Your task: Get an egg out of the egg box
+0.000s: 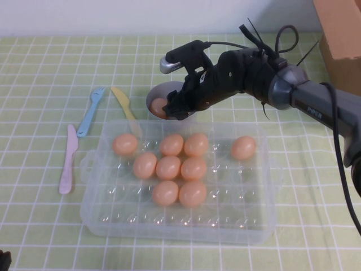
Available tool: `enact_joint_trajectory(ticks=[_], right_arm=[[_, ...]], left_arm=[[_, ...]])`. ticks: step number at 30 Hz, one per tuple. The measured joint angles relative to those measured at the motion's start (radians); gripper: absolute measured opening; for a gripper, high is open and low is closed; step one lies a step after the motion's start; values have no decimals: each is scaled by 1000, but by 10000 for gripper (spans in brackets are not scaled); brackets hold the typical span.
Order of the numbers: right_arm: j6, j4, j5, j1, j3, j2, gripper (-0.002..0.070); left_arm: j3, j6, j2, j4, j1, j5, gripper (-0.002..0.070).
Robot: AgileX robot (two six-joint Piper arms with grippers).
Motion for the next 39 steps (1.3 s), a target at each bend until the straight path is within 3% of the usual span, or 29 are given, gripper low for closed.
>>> enact_joint_trajectory(ticks=[9, 22, 26, 32, 34, 39], right_arm=[[-2, -2, 4, 0, 0, 0, 498], [-2, -5, 118, 0, 6, -49, 480], [0, -5, 256, 0, 45, -170, 372], [0, -13, 366, 0, 255, -421, 62], [0, -16, 360, 0, 354, -523, 17], [12, -35, 345, 0, 553, -776, -10]], left_arm=[[0, 0, 0, 0, 0, 0, -1], [0, 0, 0, 0, 0, 0, -1], [0, 0, 0, 0, 0, 0, 0], [0, 0, 0, 0, 0, 0, 0], [0, 0, 0, 0, 0, 0, -1], [0, 0, 0, 0, 0, 0, -1]])
